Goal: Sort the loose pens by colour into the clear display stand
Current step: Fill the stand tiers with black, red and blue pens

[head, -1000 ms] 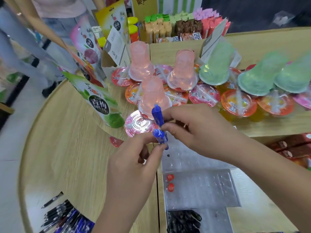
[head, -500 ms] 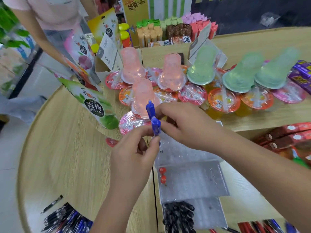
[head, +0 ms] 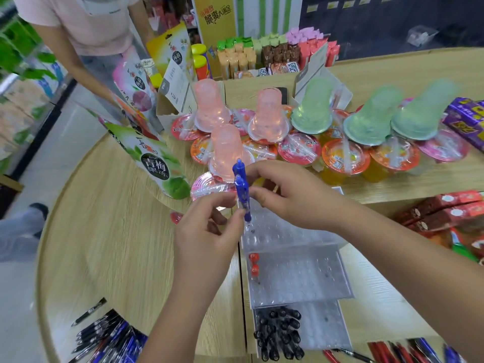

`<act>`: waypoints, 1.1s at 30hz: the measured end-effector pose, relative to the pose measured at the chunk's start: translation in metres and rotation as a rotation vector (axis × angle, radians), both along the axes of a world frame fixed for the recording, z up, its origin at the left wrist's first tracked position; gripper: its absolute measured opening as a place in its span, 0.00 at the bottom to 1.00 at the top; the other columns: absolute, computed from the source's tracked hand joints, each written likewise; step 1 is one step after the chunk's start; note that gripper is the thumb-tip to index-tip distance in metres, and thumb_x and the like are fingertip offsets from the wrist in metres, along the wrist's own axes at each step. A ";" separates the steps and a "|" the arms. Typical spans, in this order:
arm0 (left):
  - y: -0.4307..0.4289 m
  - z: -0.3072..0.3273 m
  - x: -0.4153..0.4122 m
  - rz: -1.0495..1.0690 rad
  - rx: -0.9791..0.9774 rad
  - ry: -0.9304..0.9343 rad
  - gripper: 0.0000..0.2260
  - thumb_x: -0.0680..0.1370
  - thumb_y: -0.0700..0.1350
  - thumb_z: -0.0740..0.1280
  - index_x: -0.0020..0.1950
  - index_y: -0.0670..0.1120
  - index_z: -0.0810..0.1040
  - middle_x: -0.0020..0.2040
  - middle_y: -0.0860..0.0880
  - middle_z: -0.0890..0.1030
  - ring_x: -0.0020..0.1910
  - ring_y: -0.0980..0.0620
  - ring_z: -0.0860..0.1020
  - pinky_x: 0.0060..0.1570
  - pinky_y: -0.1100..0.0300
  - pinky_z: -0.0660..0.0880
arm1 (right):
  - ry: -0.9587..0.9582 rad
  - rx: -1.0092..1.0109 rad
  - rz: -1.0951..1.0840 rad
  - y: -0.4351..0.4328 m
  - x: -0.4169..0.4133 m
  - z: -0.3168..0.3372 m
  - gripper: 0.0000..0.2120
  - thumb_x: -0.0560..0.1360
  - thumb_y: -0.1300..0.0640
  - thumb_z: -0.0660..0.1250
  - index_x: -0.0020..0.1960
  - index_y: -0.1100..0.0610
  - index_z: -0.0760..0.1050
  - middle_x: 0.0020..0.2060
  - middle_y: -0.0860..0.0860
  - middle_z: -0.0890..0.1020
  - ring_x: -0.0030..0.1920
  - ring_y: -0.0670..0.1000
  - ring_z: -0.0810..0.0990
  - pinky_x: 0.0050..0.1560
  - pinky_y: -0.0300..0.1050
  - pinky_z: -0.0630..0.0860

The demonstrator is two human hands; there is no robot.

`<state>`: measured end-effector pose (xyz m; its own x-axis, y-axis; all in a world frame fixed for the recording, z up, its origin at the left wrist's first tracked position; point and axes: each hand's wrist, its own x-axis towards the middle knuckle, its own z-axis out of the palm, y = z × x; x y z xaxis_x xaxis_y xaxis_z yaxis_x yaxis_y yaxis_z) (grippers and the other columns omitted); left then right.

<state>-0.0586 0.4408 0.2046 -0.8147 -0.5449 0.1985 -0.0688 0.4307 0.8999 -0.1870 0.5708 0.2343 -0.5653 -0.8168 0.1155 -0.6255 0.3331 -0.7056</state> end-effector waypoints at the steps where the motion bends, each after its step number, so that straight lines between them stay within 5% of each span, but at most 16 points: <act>1: 0.000 0.000 0.001 0.001 -0.001 -0.001 0.08 0.74 0.41 0.74 0.50 0.52 0.83 0.41 0.53 0.81 0.36 0.53 0.76 0.38 0.59 0.76 | -0.005 0.001 0.001 0.001 0.000 0.000 0.12 0.79 0.56 0.64 0.53 0.38 0.71 0.44 0.33 0.77 0.43 0.44 0.78 0.42 0.36 0.73; 8: 0.005 0.006 0.022 0.027 0.045 0.009 0.10 0.74 0.39 0.74 0.50 0.53 0.81 0.43 0.53 0.81 0.36 0.56 0.77 0.37 0.68 0.73 | -0.038 -0.008 -0.115 0.027 0.007 -0.003 0.17 0.78 0.60 0.64 0.64 0.47 0.75 0.53 0.38 0.79 0.46 0.42 0.78 0.45 0.34 0.74; 15: 0.079 0.002 0.079 -0.182 0.064 0.017 0.09 0.73 0.43 0.74 0.47 0.57 0.81 0.41 0.56 0.82 0.34 0.54 0.77 0.34 0.69 0.72 | -0.131 -0.132 -0.434 0.137 0.072 -0.028 0.12 0.77 0.56 0.66 0.56 0.41 0.77 0.48 0.39 0.82 0.43 0.48 0.80 0.40 0.32 0.73; 19: 0.133 -0.036 0.107 -0.390 0.155 -0.049 0.05 0.72 0.49 0.70 0.47 0.56 0.82 0.39 0.55 0.81 0.33 0.54 0.77 0.33 0.67 0.72 | -0.262 -0.110 -0.671 0.216 0.134 -0.070 0.08 0.77 0.54 0.67 0.54 0.44 0.79 0.46 0.39 0.83 0.43 0.47 0.81 0.42 0.43 0.79; 22: 0.167 -0.084 0.128 -0.438 0.177 -0.197 0.06 0.71 0.53 0.69 0.47 0.60 0.82 0.38 0.56 0.80 0.32 0.56 0.76 0.33 0.65 0.72 | -0.364 -0.048 -0.776 0.263 0.176 -0.116 0.10 0.77 0.58 0.67 0.52 0.44 0.80 0.46 0.40 0.83 0.44 0.47 0.81 0.45 0.48 0.80; 24: 0.188 -0.121 0.140 -0.418 0.217 -0.356 0.06 0.70 0.56 0.69 0.46 0.61 0.82 0.35 0.58 0.79 0.30 0.58 0.75 0.33 0.66 0.72 | -0.392 0.030 -0.799 0.285 0.197 -0.153 0.09 0.77 0.58 0.67 0.53 0.46 0.81 0.44 0.40 0.83 0.44 0.45 0.81 0.44 0.43 0.78; 29: 0.230 -0.251 0.151 -0.255 0.275 -0.789 0.05 0.74 0.42 0.73 0.41 0.51 0.82 0.34 0.59 0.82 0.34 0.61 0.80 0.35 0.73 0.71 | -0.269 0.315 -0.754 0.306 0.220 -0.265 0.07 0.76 0.54 0.68 0.52 0.46 0.81 0.43 0.38 0.80 0.43 0.39 0.77 0.42 0.37 0.73; 33: 0.262 -0.320 0.146 -0.069 0.175 -0.964 0.09 0.75 0.49 0.72 0.36 0.49 0.80 0.30 0.54 0.79 0.31 0.57 0.76 0.29 0.71 0.66 | -0.097 0.534 -0.603 0.292 0.212 -0.337 0.13 0.73 0.54 0.62 0.54 0.47 0.80 0.47 0.45 0.81 0.50 0.50 0.79 0.43 0.42 0.76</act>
<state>0.0872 0.7026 -0.1158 -0.6167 -0.4484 -0.6470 -0.7869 0.3276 0.5230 0.0253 0.8631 -0.1025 -0.9134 -0.2996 -0.2757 -0.1752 0.9005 -0.3980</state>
